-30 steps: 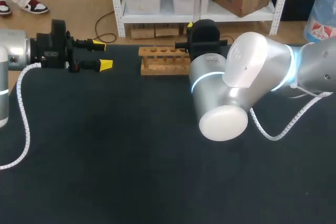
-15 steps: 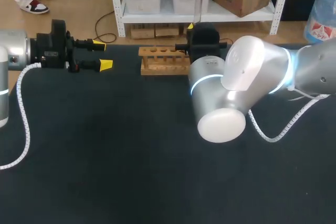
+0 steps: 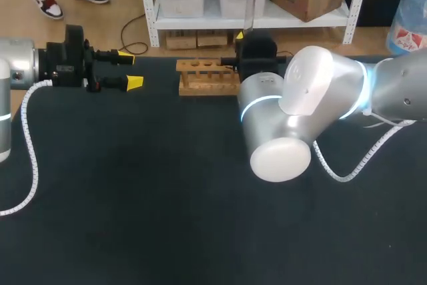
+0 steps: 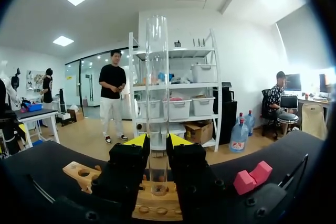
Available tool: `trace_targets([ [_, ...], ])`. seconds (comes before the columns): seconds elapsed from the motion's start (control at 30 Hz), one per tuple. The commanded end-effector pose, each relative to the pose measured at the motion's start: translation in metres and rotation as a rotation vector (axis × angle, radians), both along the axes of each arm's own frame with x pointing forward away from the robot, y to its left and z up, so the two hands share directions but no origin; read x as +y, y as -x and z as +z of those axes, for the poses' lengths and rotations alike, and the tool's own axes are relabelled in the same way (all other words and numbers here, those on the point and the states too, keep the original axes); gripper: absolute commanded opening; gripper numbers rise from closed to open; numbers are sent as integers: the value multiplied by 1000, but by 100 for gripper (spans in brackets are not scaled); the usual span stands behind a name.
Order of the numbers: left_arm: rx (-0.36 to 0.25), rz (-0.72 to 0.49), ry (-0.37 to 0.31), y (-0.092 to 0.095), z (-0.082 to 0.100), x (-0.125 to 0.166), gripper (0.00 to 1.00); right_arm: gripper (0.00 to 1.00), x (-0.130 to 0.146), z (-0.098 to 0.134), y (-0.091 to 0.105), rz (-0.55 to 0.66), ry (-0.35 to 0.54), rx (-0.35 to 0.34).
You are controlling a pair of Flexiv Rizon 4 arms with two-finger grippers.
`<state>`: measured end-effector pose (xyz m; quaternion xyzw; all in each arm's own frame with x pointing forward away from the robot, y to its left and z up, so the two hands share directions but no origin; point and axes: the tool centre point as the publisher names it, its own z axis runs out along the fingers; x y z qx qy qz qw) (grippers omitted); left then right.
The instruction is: Grasp the test tube, adjust it, and insert it.
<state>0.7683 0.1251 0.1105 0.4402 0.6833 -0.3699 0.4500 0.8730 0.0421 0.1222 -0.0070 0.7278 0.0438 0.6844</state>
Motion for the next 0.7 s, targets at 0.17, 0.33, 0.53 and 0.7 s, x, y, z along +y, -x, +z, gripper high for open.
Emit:
trace_targets([
  [0.17, -4, 1, 3, 0, -1, 0, 100, 0, -2, -7, 0, 4, -9, 13],
  [0.33, -4, 1, 3, 0, -1, 0, 100, 0, 0, -12, 0, 13, -21, 28],
  [0.53, -4, 1, 3, 0, -1, 0, 100, 0, 2, -23, 1, 25, -20, 48],
  [0.7, -4, 1, 3, 0, -1, 0, 100, 0, 1, -30, 1, 24, -20, 64],
])
